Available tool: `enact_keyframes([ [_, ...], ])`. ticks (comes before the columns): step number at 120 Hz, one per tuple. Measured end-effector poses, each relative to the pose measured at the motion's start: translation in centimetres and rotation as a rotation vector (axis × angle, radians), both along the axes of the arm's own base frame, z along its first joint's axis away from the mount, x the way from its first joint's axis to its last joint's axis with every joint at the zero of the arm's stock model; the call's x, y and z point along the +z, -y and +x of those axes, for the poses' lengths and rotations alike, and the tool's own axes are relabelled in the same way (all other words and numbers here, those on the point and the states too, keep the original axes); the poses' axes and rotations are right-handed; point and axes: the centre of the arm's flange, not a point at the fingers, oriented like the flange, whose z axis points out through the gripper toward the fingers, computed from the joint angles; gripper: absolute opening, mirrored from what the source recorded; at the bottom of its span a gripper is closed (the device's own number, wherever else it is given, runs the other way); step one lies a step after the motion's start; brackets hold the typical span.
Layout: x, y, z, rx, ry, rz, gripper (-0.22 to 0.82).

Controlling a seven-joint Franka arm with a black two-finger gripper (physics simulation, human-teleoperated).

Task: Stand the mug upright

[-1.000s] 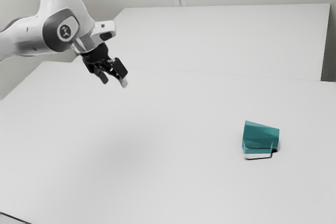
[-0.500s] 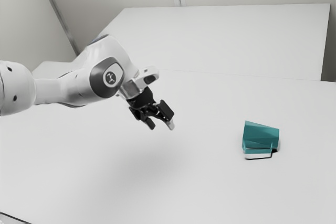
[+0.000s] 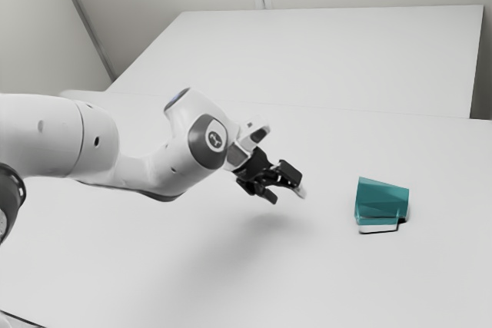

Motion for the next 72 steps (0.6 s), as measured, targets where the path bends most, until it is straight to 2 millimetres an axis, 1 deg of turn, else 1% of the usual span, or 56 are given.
enact_keyframes([
  [13,-0.8,1.2,0.7,-0.02,0.019,-0.021,0.6],
  [24,-0.8,2.8,1.5,-0.054,0.046,-0.039,0.6],
  [35,-1.0,4.3,1.7,-0.088,0.061,-0.057,0.6],
  [56,-0.2,6.2,1.9,-0.147,0.103,-0.08,0.6],
  [72,-0.3,8.2,3.2,-0.19,0.136,-0.088,0.6],
])
